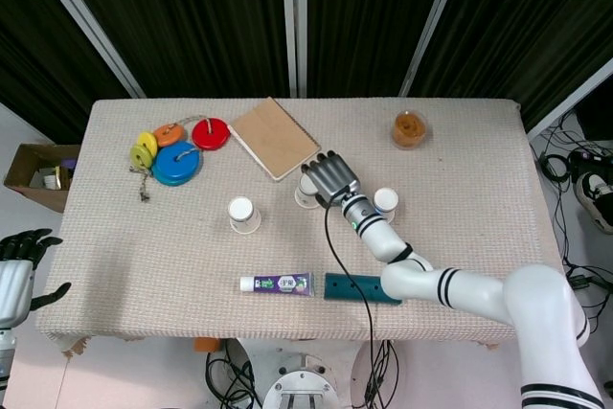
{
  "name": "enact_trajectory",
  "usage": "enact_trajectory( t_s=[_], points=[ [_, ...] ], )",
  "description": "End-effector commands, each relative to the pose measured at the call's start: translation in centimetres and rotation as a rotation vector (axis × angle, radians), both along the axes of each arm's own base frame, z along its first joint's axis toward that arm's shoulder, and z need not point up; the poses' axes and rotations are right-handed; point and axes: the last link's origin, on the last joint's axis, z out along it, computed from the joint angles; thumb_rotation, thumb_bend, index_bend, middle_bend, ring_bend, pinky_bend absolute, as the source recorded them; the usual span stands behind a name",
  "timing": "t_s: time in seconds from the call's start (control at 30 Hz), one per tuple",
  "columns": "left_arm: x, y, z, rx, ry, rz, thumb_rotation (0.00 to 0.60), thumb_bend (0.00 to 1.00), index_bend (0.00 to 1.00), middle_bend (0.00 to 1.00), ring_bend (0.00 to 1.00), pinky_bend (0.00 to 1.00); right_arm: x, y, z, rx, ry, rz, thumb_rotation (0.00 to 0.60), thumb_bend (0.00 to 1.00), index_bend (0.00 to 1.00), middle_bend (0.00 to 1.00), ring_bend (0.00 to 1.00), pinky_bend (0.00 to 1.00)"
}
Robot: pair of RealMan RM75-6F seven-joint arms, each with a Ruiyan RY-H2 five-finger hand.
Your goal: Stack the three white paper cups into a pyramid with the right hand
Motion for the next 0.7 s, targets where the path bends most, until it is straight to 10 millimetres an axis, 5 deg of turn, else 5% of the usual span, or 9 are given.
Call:
enact_trajectory(
  t_s=[0.03, 0.23, 0.7],
  points=[
    [0.1, 0.1, 0.0, 0.0, -0.002, -0.004, 0.6, 0.0, 0.31, 0.2, 0.17, 0.19, 0.7, 1.7, 0.9, 0.028, -0.055, 0.056, 0.6, 0.36, 0.42, 0.39, 0.21, 0.28],
    [0.3, 0.0, -0.1, 0.0, -0.005, -0.014, 0.6, 0.0, 0.31, 0.2, 0.17, 0.19, 2.2, 3.2, -0.3, 0.091, -0.061, 0.11, 0.6, 0.36, 0.42, 0.39, 0.21, 0.28],
    [-0.2, -1.0, 0.1, 0.013, -0.009, 0.01, 0.6, 0.0, 0.31, 0.2, 0.17, 0.19, 3.9, 3.5, -3.2, 0.101, -0.026, 0.122, 0.6, 0.36, 0.43, 0.37, 0.21, 0.29]
  ],
)
